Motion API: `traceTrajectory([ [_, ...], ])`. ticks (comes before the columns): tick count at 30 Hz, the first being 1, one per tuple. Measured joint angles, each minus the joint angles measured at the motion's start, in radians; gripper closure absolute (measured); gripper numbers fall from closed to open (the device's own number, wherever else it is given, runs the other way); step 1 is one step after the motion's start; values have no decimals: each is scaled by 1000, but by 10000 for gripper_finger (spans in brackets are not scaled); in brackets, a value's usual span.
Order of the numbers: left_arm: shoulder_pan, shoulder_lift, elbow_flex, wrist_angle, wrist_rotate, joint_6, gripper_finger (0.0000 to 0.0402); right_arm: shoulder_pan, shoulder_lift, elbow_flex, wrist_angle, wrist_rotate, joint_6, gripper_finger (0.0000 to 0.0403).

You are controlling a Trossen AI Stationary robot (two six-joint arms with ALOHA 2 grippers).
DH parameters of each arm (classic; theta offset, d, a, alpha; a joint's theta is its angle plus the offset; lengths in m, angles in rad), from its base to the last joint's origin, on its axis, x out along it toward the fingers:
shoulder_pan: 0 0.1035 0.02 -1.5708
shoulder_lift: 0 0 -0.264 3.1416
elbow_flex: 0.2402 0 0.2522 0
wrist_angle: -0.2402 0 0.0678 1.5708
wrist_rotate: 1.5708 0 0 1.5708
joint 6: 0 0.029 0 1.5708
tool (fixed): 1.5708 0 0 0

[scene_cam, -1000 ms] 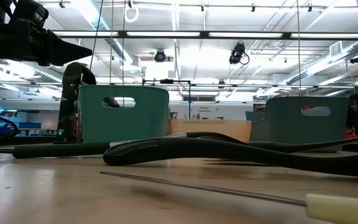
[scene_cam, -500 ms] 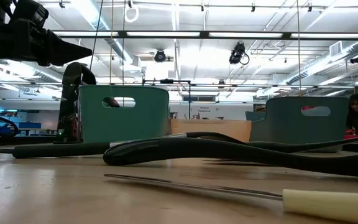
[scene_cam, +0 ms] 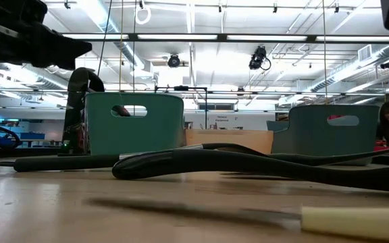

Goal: Pick & Place Kitchen Items
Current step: Put the yellow table knife into the orange bin

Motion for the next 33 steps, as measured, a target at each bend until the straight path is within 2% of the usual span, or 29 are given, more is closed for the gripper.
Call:
traceTrajectory([
  [5,-39,97,10,32,20,-50,398,2,-1,-18,8,21,-18,314],
  [13,-123,354,35,209,7,-55,400,-2,1,-21,11,49,-85,294],
  [22,-315,775,250,210,-134,-83,400,-1,1,-23,17,65,-105,309],
  [27,-383,1019,390,210,-139,-116,401,-2,2,-24,25,75,-105,294],
  [30,-397,1156,462,212,-166,-147,401,-1,2,-24,25,76,-106,295],
  [33,-399,1278,522,218,-147,-191,401,0,2,-24,26,77,-110,304],
])
